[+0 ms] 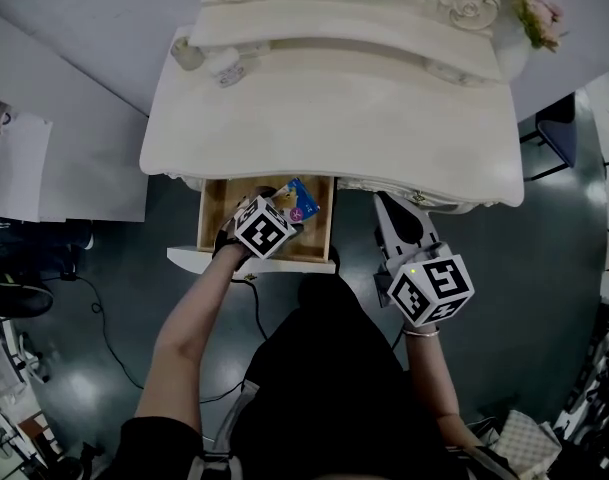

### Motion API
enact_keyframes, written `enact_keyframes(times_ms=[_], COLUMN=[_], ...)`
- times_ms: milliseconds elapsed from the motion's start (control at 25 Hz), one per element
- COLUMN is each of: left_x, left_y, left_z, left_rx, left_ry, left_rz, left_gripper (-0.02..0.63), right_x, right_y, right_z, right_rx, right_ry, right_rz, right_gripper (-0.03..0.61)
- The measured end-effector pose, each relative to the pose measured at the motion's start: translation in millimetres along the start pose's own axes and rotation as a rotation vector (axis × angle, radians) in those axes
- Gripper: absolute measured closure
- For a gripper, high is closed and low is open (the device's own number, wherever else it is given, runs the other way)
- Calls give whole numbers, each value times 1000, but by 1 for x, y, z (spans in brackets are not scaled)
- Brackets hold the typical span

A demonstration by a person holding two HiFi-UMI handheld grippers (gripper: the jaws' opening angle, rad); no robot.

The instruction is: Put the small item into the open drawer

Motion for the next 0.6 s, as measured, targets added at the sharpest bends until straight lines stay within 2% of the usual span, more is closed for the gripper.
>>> enact_keyframes(times_ms=[400, 600], left_x=[7, 10], left_y=[27, 37], left_z=[-9, -12], left_rx=[-1, -12], left_ry=[93, 120], left_rz=[-121, -152], left_gripper=[189, 189], right_x=[5, 8], right_y=[1, 1], right_z=[6, 8], right_rx=[-2, 0], right_ry=[10, 17], right_rz=[-16, -24], right_gripper=[574, 574])
Point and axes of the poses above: the fingertips, and each gripper's own axes: y forward along the fingers, z to its right, x out of its underside, the point moved 6 cm from there along -y, backward along the fingers, and after that the axes turned 14 degrees about -y, right-handed, at the moved point
